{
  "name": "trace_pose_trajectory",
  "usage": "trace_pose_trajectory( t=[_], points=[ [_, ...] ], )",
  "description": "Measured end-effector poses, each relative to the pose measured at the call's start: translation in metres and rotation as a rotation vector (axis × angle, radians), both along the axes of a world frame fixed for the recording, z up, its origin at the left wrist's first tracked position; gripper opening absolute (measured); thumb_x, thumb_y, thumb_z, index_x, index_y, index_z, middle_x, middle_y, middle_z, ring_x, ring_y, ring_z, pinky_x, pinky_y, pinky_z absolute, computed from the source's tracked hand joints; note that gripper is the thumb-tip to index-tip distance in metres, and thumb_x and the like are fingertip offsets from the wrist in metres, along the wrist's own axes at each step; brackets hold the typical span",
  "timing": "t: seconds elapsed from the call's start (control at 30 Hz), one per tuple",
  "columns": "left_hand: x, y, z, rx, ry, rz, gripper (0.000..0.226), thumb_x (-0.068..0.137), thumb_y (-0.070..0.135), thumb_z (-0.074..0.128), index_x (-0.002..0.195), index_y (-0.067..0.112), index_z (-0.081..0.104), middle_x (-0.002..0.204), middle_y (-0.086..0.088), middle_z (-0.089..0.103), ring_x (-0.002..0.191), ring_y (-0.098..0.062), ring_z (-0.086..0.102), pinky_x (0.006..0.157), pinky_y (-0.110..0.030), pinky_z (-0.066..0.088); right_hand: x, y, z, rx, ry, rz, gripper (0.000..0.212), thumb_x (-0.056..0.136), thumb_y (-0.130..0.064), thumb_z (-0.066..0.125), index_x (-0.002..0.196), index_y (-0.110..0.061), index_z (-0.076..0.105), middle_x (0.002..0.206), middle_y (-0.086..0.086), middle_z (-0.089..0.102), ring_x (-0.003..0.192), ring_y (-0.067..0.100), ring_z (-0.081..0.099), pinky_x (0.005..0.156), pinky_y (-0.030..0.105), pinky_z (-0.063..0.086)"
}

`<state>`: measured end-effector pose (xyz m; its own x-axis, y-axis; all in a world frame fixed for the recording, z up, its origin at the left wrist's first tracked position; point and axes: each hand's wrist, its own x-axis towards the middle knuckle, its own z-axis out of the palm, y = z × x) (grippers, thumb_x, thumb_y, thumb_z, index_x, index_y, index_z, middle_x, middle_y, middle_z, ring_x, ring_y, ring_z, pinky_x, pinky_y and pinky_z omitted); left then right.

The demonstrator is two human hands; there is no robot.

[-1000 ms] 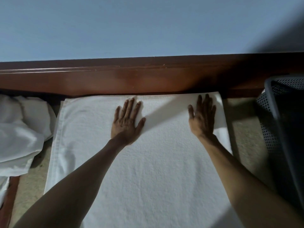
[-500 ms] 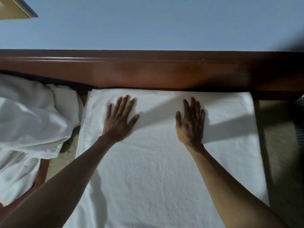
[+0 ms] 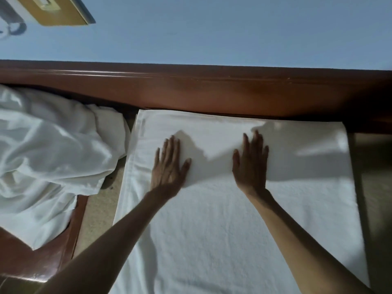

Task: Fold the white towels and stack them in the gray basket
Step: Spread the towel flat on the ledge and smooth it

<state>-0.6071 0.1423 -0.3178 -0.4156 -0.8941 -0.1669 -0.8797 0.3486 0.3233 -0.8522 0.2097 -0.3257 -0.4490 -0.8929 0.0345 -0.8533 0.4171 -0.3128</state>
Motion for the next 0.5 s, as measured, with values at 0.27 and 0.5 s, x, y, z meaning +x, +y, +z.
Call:
trace_pose_trajectory(
  t=[0.27,0.5],
  points=[
    [0.052,-0.003,0.002,-0.024,-0.056,-0.121,0.069,0.107,0.056,0.030,0.164,0.036,-0.004,0.172,0.010,-0.010,0.158,-0.013,-0.012,0.129,-0.046,0.002,0.037,0.018,-0.008,0.043,0.015,0.166,0.060,0.107,-0.046,0.029,0.160,-0.019,0.027,0.169,0.011,0.014,0.157,0.026,0.008,0.125,0.053,0.012],
    [0.081,-0.039,0.002,-0.005,-0.124,0.005,0.072,0.105,0.064,0.020,0.164,0.032,-0.007,0.172,0.006,-0.013,0.158,-0.014,-0.013,0.128,-0.044,-0.004,0.035,0.019,-0.009,0.084,0.047,0.186,0.062,0.108,-0.052,0.022,0.162,-0.022,0.021,0.170,0.009,0.010,0.157,0.027,0.008,0.126,0.052,0.010]
  ],
)
